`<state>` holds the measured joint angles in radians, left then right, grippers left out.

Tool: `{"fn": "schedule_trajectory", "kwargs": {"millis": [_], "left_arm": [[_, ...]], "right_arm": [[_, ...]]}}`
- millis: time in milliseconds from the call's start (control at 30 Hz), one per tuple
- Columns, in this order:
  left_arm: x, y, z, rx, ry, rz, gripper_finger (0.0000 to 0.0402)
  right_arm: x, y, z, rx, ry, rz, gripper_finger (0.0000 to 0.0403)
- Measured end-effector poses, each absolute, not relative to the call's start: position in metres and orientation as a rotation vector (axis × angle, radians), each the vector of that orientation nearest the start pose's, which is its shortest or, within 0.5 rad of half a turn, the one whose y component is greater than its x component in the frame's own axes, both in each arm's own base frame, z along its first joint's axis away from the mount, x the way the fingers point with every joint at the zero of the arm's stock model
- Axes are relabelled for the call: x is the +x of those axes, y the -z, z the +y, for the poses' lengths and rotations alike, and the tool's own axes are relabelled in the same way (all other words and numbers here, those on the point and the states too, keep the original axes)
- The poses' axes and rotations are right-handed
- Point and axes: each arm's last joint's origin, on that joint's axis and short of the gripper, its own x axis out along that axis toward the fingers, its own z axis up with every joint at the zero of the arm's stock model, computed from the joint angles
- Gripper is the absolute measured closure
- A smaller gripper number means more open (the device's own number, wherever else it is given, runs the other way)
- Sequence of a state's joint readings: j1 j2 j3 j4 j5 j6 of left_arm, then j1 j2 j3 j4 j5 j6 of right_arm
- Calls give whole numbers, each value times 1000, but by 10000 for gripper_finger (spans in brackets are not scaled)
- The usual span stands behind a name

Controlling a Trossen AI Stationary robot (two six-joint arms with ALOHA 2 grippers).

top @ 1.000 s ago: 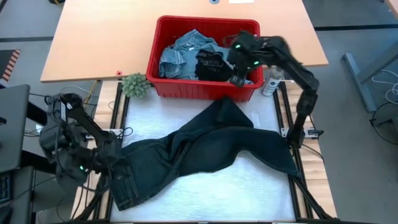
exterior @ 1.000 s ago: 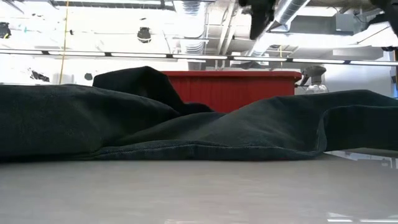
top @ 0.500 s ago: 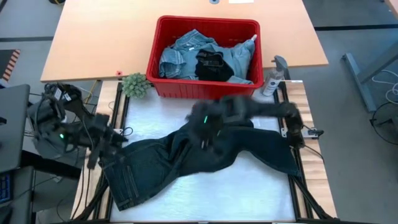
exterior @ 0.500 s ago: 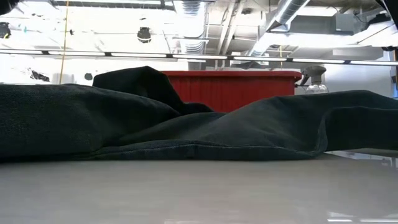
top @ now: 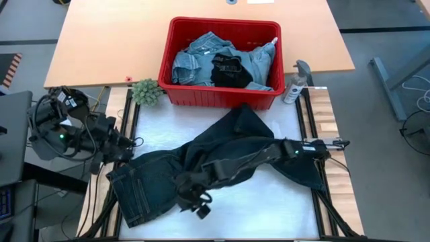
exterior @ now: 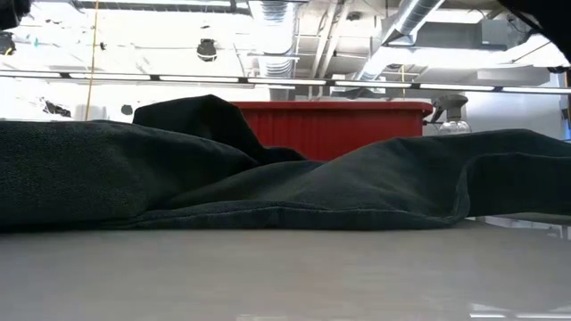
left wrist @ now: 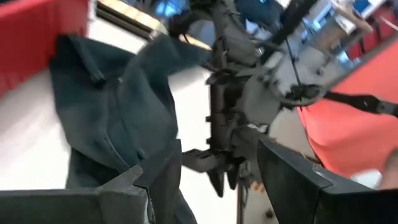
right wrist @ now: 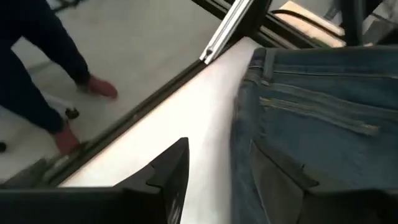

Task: Fold Laundry from Bin
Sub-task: Fold the black pants

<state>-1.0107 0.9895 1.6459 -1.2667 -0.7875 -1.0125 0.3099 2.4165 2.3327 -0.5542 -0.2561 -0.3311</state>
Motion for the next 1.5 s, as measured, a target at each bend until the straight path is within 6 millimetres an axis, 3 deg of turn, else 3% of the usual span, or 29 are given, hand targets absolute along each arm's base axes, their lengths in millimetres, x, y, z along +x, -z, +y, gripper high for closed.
{"fn": "schedule_trajectory", "kwargs": {"millis": [200,367,733,800,867,933,1000,1100,1200,1367,1500], "left_arm": [[75,-469,-83,-511,47,487,205],[77,-467,-88,-486,69,518,205],[76,-465,-87,-447,63,532,205],[76,-465,-87,-440,65,532,205],[76,-465,-87,-433,67,531,205],[76,-465,-87,-430,68,530,205],[76,-465,-87,-432,67,529,205],[77,-467,-88,-455,75,516,205],[78,-470,-90,-474,103,495,205],[80,-476,-93,-484,140,450,205],[80,-478,-94,-488,150,434,205]], "right_arm": [[538,-225,168,-313,-570,519,184],[544,-191,159,-272,-547,632,179],[537,-181,155,-302,-527,762,190],[537,-181,155,-308,-493,769,215],[537,-182,154,-296,-475,771,267],[537,-186,153,-268,-444,774,342],[538,-192,150,-237,-389,779,377],[536,-206,145,-182,-308,765,377],[531,-239,134,-194,-172,703,377],[510,-324,80,-140,75,562,377],[501,-347,35,-103,267,528,377]]}}
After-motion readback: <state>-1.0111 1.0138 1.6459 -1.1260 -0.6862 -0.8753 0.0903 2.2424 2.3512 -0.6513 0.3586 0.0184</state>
